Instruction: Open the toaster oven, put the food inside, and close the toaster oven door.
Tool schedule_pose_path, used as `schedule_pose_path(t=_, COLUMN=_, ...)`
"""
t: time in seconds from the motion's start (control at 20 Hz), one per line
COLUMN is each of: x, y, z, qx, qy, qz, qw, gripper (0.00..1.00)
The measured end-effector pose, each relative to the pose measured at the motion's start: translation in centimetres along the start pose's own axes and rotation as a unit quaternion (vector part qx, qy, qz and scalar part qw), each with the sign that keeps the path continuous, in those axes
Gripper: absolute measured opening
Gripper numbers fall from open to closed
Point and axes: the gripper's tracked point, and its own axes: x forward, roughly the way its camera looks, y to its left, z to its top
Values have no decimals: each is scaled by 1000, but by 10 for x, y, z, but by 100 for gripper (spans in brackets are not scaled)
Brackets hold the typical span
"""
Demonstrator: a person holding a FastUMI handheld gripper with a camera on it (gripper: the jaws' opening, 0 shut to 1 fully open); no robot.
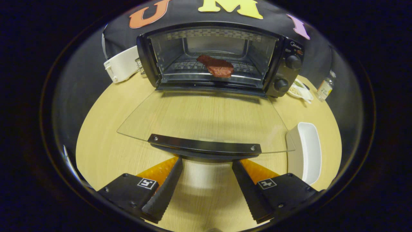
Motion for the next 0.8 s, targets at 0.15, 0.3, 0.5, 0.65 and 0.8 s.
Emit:
schedule_pose_path(t=0.15, x=-10, y=-2, z=14, qx=-9, qy=-9, qz=-3, qw=1000, gripper=99)
schedule_pose_path(t=0.3, x=-21, y=-2, z=29, qx=-3, qy=-18, qz=4, qw=1000, gripper=99)
schedule_pose_path(t=0.5, x=-37, y=-6, z=54, qx=1, qy=-35, qz=0, qw=999, gripper=99)
schedule_pose_path(t=0.65, x=-46, y=-12, z=70, qx=16, qy=-45, qz=-3, qw=999, gripper=99)
schedule_pose_path(t=0.8, x=-53, y=-12, z=82, qx=33, qy=-52, qz=2, qw=998, gripper=99)
